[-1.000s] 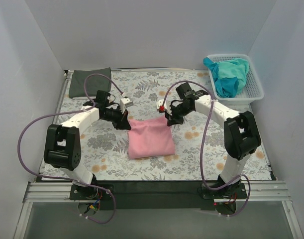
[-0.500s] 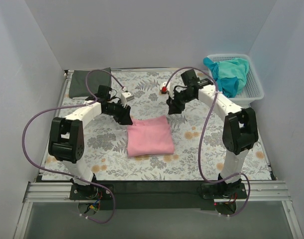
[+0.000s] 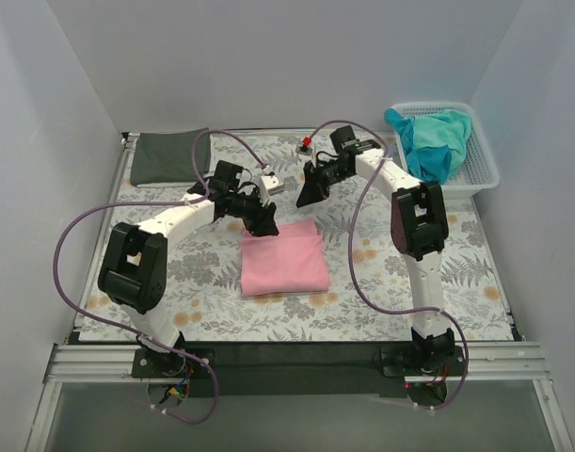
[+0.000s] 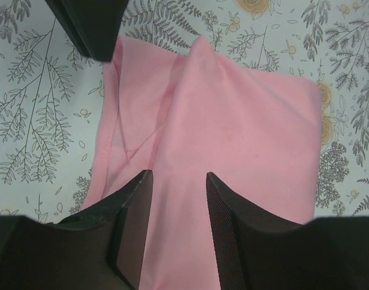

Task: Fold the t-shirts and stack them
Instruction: Fold the tshirt

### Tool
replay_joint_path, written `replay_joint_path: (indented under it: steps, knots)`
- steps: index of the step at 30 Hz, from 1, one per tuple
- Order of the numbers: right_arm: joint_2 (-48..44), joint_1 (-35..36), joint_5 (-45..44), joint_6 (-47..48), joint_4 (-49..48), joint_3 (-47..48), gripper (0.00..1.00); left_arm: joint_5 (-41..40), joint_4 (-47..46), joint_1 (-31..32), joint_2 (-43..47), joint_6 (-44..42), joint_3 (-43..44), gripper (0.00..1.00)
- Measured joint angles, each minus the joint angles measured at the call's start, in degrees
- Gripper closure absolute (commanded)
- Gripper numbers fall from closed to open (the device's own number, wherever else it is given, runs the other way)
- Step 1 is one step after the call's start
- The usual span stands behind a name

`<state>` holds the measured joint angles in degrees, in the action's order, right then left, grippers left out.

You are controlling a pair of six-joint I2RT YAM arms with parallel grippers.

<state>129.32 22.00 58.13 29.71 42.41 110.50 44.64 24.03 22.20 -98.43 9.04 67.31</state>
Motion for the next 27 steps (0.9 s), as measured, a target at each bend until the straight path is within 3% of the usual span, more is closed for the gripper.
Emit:
replay_joint_path:
  steps: [9,20,25,27]
  knots:
    - [6.1,3.6,3.0,-5.0,-0.9,-0.2,0.85,-2.9,-3.7,2.0,-2.8,0.2,-1.3,0.59]
    - [10.6,4.9,0.4,-6.5,-5.1,-2.6,0.86,-5.3,-5.3,3.2,-7.2,-1.7,-1.4,0.59]
    - [11.0,4.7,1.9,-7.3,-5.6,-3.5,0.87,-5.7,-5.0,3.3,-8.4,-2.6,-1.4,0.72]
    - [11.0,4.7,2.0,-7.3,-5.8,-3.5,0.87,-5.5,-5.0,3.3,-8.4,-3.0,-1.4,0.87]
